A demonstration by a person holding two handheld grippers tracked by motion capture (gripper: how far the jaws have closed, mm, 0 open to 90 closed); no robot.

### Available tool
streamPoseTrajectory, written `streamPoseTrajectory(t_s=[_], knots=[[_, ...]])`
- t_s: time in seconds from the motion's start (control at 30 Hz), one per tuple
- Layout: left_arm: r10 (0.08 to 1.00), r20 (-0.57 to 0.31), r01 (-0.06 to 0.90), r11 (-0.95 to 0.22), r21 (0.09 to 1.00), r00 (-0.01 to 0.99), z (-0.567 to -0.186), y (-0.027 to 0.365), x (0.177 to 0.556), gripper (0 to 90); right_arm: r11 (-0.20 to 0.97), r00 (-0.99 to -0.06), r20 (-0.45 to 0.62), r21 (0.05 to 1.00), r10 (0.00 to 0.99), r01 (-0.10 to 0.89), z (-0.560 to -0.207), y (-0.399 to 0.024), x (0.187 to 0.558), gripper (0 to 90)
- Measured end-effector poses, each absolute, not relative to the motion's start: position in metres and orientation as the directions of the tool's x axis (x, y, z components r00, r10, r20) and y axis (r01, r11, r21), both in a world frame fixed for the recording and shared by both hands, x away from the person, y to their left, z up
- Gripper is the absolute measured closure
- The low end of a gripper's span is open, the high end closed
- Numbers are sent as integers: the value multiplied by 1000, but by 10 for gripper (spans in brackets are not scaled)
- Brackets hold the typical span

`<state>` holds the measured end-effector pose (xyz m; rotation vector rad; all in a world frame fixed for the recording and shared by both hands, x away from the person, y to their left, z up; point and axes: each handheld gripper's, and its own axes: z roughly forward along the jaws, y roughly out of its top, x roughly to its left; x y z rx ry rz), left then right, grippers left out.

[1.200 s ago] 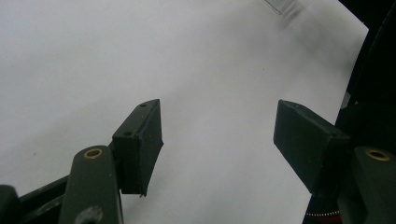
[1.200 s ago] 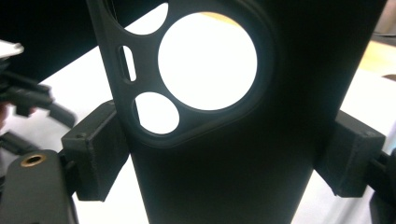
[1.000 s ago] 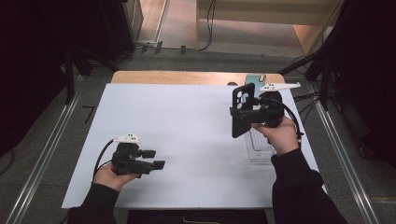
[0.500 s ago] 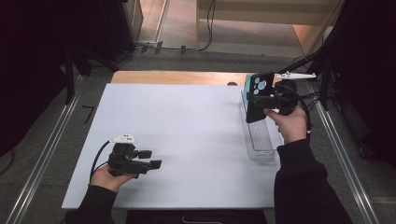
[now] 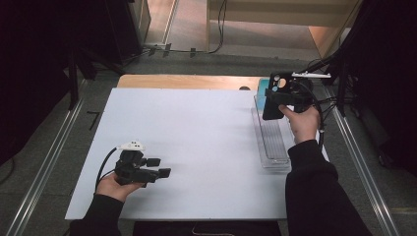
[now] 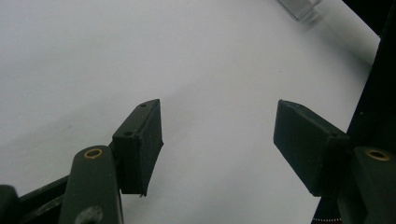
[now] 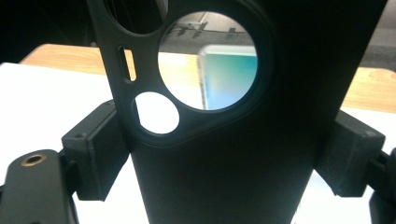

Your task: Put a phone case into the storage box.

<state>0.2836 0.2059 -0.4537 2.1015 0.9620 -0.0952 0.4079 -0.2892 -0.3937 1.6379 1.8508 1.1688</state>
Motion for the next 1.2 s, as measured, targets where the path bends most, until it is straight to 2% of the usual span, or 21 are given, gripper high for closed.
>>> streamPoseTrajectory(t_s=[0.07,0.17,0.27,0.47,0.6,0.93,1.0,1.03,1.2], knots=[[602,-372,665,-384,640,706,-454,205,284,328,-41,-216,220,785,951,618,-401,-288,415,128],[601,-372,666,-389,637,707,-455,204,285,328,-4,-190,154,787,970,617,-410,-285,424,128],[599,-371,665,-395,634,709,-455,204,284,328,-33,-172,177,784,969,620,-418,-286,432,128],[602,-375,669,-389,633,705,-455,205,285,328,-14,-164,156,765,974,644,-435,-281,445,127],[596,-381,670,-391,631,707,-456,204,286,327,-23,-125,141,747,982,664,-444,-279,450,125],[592,-384,670,-395,628,709,-457,204,287,328,-22,-120,140,736,983,676,-457,-275,458,115],[591,-385,670,-396,628,709,-457,204,287,328,-16,-126,138,735,982,677,-457,-275,458,74],[589,-385,670,-396,628,710,-457,204,287,328,-22,-133,152,735,979,678,-456,-277,458,0],[589,-384,668,-396,629,711,-457,204,286,328,-64,-120,189,749,975,659,-444,-285,450,0]])
